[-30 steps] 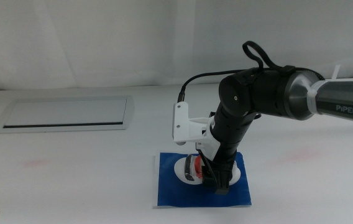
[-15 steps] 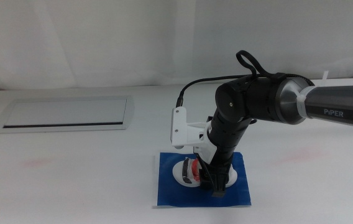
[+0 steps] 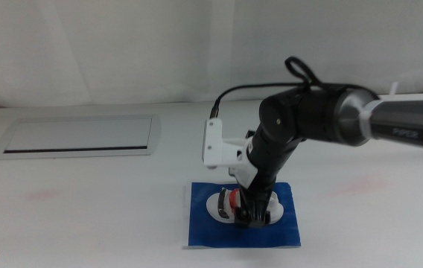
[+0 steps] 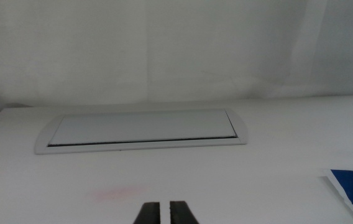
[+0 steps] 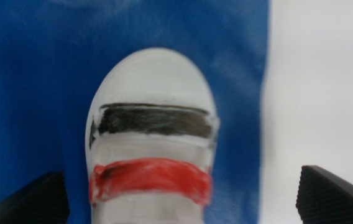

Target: Use one arm to grab the shoe from the table and place it on the mat.

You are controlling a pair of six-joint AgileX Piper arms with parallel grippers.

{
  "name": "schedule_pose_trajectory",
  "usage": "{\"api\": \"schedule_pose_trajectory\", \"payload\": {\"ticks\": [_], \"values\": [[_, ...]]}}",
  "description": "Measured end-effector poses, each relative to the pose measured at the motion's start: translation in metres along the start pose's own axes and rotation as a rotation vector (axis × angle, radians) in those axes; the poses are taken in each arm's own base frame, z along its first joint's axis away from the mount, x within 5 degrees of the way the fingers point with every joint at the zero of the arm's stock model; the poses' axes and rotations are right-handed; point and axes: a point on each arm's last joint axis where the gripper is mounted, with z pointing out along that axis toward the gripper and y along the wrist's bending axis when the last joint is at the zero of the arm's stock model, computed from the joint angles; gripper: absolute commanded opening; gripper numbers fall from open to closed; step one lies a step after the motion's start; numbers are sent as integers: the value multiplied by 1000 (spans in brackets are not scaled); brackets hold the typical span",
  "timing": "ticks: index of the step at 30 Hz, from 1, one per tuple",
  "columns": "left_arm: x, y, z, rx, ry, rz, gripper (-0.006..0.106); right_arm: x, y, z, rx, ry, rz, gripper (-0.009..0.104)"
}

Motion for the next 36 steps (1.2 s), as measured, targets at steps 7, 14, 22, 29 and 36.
{"api": "schedule_pose_trajectory", "payload": {"ticks": [7, 14, 22, 29, 36], "values": [[0, 0, 0, 0, 0, 0, -3, -10, -7, -76, 171, -164, 259, 103], [0, 0, 0, 0, 0, 0, -3, 36, -38, -148, 339, -311, 705, 103], [0, 0, 0, 0, 0, 0, -3, 156, -61, -231, 581, -371, 1242, 103], [0, 0, 0, 0, 0, 0, -3, 205, -20, -268, 751, -358, 1305, 82], [0, 0, 0, 0, 0, 0, -3, 205, 46, -283, 852, -439, 1231, -3]]}}
